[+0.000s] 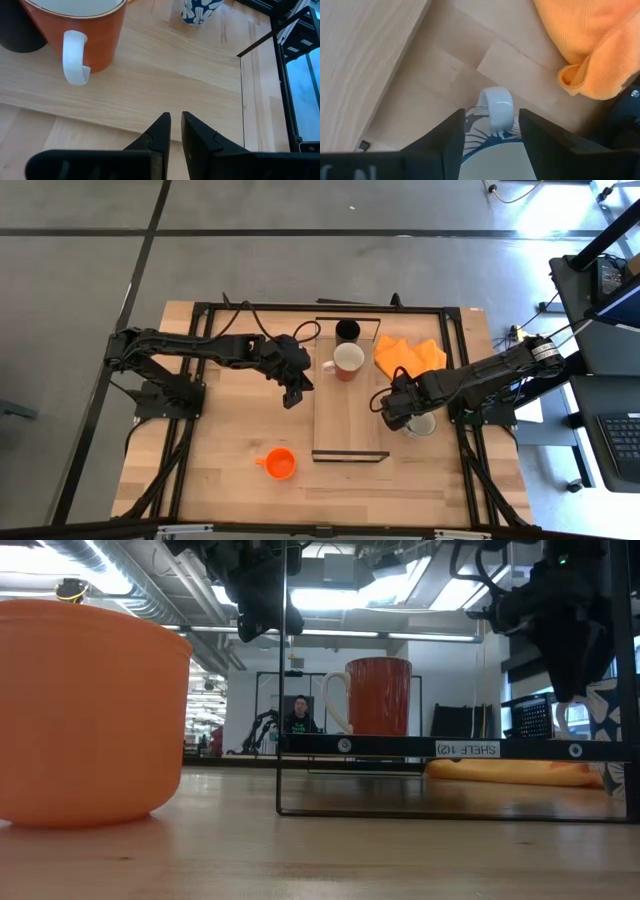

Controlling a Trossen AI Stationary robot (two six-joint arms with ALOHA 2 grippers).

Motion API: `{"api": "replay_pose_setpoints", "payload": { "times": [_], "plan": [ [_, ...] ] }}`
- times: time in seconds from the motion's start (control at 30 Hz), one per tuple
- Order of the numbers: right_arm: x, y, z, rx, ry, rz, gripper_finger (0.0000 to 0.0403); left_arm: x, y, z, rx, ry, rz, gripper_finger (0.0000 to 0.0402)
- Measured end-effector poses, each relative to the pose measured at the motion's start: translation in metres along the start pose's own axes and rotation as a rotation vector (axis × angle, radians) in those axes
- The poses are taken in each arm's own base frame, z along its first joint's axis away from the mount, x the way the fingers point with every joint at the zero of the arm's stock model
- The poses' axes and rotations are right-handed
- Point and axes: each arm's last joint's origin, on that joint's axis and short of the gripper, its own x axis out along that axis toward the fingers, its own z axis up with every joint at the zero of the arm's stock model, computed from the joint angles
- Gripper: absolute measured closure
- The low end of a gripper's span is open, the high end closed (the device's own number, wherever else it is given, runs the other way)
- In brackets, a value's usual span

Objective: Stack small to large cups/mugs on shelf
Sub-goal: Put the blue pattern mug align with the red pattern cup on the shelf

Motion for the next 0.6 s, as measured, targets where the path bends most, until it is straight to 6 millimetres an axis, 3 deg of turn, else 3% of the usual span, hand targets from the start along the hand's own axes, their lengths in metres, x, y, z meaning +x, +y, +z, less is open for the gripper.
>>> {"api": "replay_pose_setpoints", "payload": {
  "times": [0.6],
  "plan": [
    [-0.001, 0.012, -0.003, -0.197, 0.116, 0.167, 0.0217, 0.000, 0.000, 0.000, -0.001, 0.000, 0.000, 0.0363]
  ]
}}
